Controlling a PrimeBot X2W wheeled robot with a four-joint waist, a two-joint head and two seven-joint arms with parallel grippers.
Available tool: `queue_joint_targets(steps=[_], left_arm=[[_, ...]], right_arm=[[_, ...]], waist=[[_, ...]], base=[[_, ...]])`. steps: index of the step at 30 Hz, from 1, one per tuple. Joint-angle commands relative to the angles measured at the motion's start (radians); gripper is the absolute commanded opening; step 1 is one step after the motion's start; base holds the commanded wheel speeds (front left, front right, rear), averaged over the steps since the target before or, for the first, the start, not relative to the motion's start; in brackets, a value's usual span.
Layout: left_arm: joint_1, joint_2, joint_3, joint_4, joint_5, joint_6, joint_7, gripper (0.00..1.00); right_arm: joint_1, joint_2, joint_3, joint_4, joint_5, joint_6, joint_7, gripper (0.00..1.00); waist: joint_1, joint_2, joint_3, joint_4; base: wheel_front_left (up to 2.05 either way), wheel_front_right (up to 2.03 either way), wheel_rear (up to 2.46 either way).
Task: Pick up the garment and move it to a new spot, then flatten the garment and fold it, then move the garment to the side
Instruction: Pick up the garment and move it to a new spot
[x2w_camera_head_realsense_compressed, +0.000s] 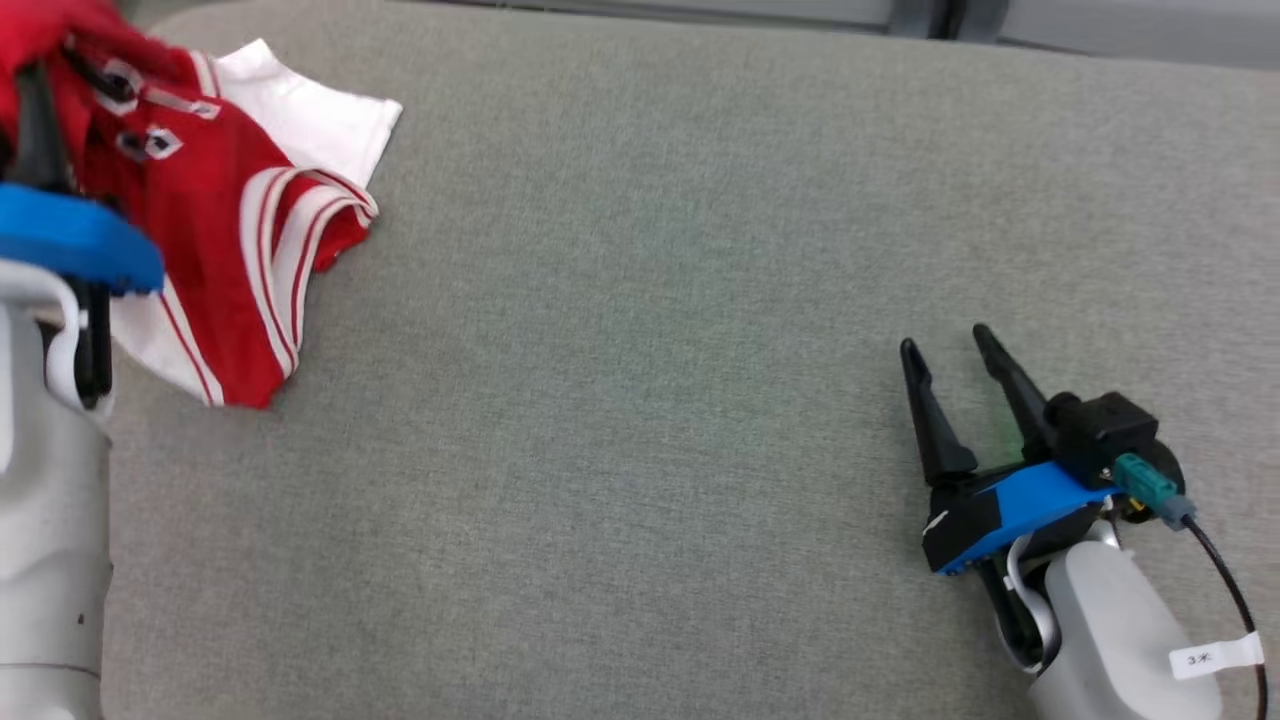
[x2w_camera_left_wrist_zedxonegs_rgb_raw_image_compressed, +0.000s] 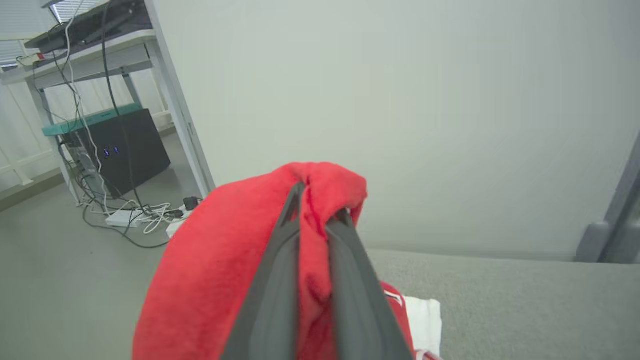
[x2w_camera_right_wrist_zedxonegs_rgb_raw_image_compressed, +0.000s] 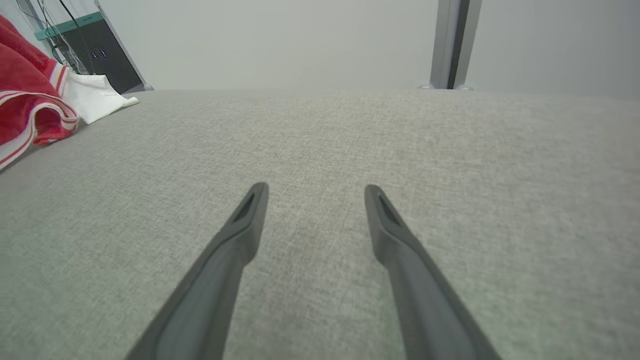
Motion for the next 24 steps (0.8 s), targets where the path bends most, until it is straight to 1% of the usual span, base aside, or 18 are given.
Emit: queue_joint_targets(steps=[1, 4, 7, 8, 15, 18, 20, 24], left_arm=[[-0.006, -0.012, -0.029, -0.082, 0.010, -0.001, -0.004, 0.00], [0.000, -0.036, -0.099, -0.203, 0.006, -0.001, -0.004, 0.00], [-0.011, -0.069, -0.189, -0.278, -0.025, -0.001, -0.005, 0.00], [-0.011, -0.069, -0.189, -0.278, -0.025, -0.001, -0.005, 0.00], [-0.053, -0.184, -0.418, -0.400, -0.129, -0.001, 0.024, 0.00], [-0.064, -0.238, -0.463, -0.440, -0.162, -0.001, 0.019, 0.00], [-0.053, -0.264, -0.478, -0.451, -0.189, 0.009, 0.019, 0.00], [-0.003, -0.284, -0.524, -0.420, -0.239, 0.043, 0.028, 0.00]], right_arm=[[0.015, 0.016, -0.001, 0.005, 0.004, 0.000, 0.001, 1.00], [0.034, 0.036, -0.009, 0.013, 0.009, 0.000, 0.001, 1.00], [0.051, 0.051, -0.009, 0.018, 0.014, 0.000, 0.001, 1.00], [0.051, 0.051, -0.009, 0.018, 0.014, 0.000, 0.001, 1.00], [0.092, 0.065, -0.030, 0.029, 0.011, 0.000, 0.001, 1.00], [0.109, 0.068, -0.045, 0.032, 0.012, 0.000, 0.001, 1.00], [0.120, 0.070, -0.055, 0.032, 0.013, 0.000, 0.001, 1.00], [0.132, 0.072, -0.069, 0.031, 0.014, 0.000, 0.001, 1.00]], waist=[[-0.0001, 0.0000, -0.049, -0.039], [-0.0001, 0.0000, -0.091, -0.078], [-0.0001, 0.0000, -0.130, -0.125], [-0.0001, 0.0000, -0.130, -0.125], [-0.0001, 0.0000, -0.183, -0.233], [-0.0001, 0.0000, -0.197, -0.265], [-0.0001, 0.0000, -0.204, -0.279], [-0.0001, 0.0000, -0.205, -0.291]], base=[[0.00, 0.00, 0.00], [0.00, 0.00, 0.00], [0.00, 0.00, 0.00], [0.00, 0.00, 0.00], [0.00, 0.00, 0.00], [0.00, 0.00, 0.00], [0.00, 0.00, 0.00], [0.00, 0.00, 0.00]])
